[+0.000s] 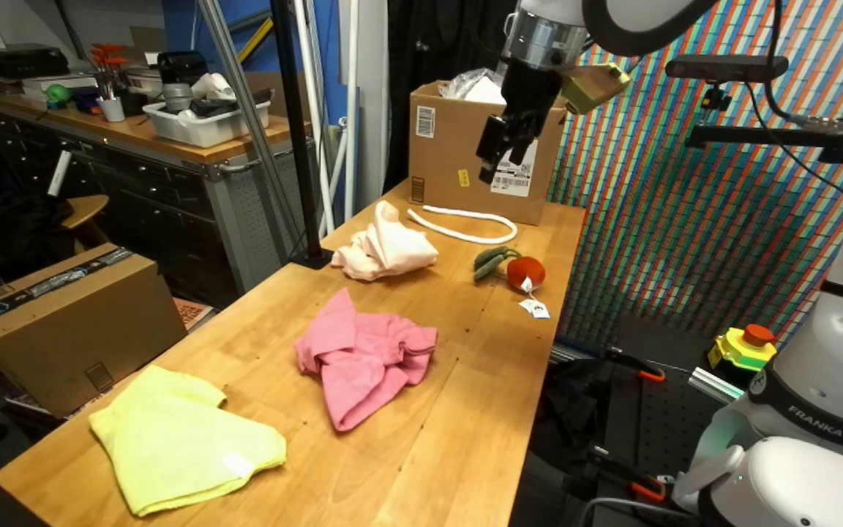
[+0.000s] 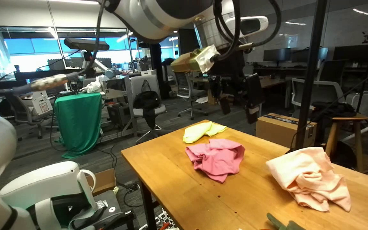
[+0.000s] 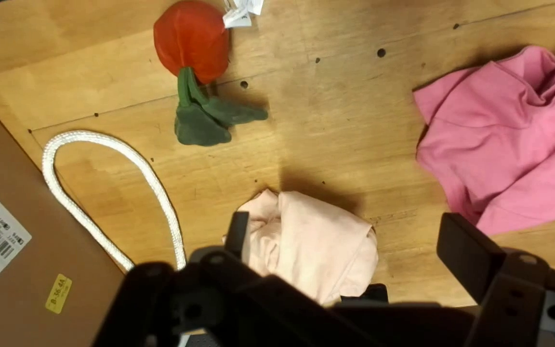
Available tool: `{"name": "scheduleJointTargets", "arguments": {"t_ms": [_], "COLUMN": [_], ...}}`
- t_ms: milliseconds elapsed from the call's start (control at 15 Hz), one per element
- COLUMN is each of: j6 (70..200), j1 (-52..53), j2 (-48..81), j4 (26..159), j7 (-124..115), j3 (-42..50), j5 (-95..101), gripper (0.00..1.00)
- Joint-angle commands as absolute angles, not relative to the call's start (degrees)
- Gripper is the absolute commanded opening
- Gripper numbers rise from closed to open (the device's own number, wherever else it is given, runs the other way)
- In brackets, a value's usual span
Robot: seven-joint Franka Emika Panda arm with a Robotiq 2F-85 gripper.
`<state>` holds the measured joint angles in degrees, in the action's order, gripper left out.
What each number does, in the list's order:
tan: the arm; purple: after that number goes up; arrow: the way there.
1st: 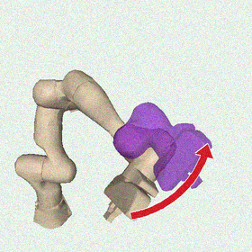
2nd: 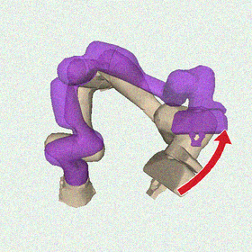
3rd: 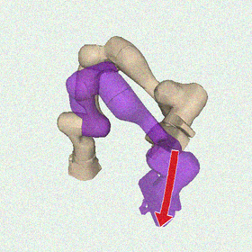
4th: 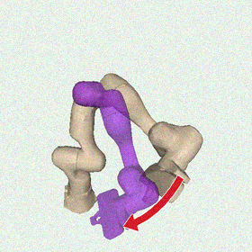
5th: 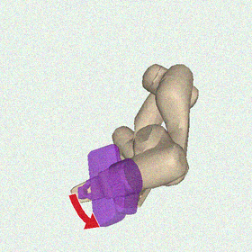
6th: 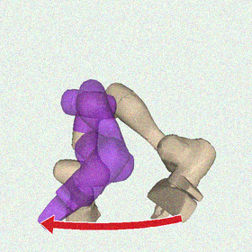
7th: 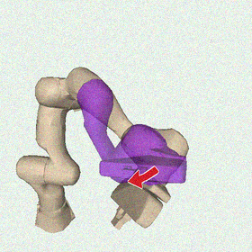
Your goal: Separate the objects on the heap
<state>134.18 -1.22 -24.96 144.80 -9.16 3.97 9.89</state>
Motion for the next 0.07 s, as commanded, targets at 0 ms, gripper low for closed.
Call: {"name": "scheduleJointTargets", "arguments": {"t_ms": [0], "j6": [134.48], "j1": [-2.87], "j2": [-25.99], "j4": [145.85], "j7": [-8.01], "j3": [2.66], "j5": [8.86], "gripper": [1.0]}}
